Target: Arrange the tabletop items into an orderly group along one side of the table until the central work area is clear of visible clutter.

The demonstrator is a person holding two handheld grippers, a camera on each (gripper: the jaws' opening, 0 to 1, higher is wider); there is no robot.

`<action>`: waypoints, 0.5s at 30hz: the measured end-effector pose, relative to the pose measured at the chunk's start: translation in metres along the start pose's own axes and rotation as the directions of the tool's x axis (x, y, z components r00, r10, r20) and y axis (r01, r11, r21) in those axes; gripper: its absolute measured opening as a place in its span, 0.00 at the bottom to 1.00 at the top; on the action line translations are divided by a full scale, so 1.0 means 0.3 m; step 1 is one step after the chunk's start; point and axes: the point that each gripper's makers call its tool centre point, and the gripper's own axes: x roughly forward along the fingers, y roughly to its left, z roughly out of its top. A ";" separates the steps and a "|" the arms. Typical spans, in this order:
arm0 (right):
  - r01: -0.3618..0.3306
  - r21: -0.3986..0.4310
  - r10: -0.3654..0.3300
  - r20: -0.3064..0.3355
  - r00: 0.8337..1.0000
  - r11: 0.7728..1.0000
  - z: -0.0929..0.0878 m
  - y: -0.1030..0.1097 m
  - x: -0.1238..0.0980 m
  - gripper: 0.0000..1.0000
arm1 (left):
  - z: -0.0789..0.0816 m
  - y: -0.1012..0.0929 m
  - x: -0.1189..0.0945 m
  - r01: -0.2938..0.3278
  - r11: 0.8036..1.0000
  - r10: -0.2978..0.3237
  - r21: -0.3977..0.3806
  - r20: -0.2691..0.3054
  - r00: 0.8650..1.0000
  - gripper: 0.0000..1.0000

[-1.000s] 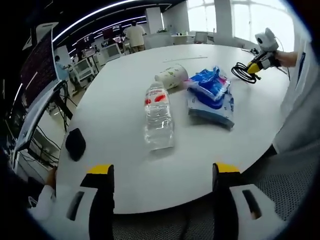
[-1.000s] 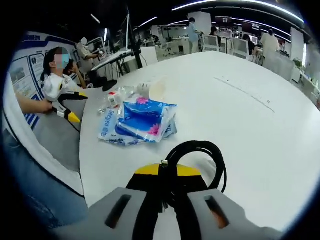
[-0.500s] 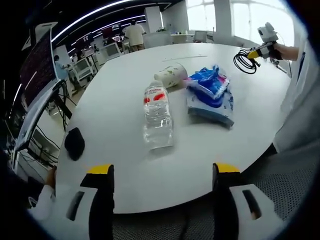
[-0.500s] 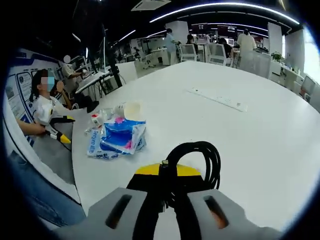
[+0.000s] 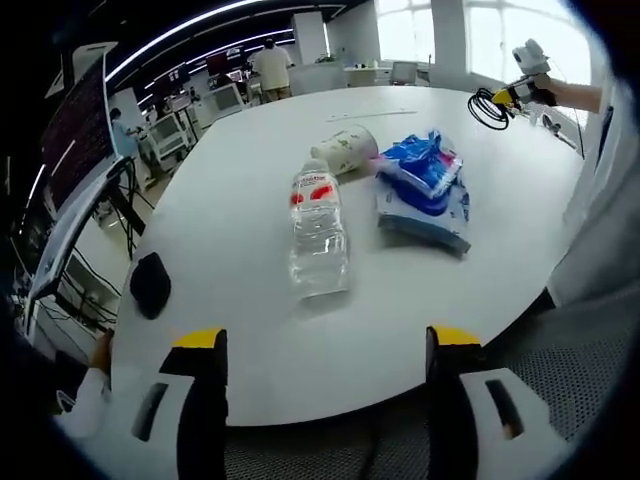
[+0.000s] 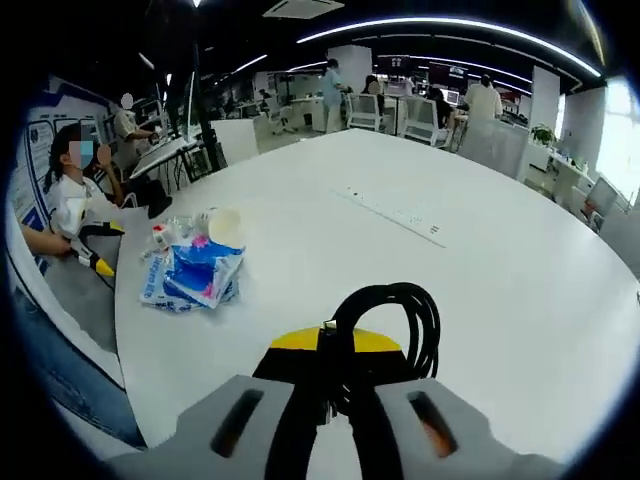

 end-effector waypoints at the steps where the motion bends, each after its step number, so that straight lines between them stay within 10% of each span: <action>1: -0.001 -0.010 0.000 -0.006 1.000 1.000 0.001 -0.007 0.009 0.05 | -0.001 0.001 0.001 0.000 1.000 0.000 0.000 0.000 1.000 0.83; 15: -0.033 -0.136 0.016 -0.120 0.993 0.990 -0.028 -0.035 0.118 0.05 | -0.004 0.008 0.003 -0.006 1.000 0.006 -0.001 -0.001 1.000 0.83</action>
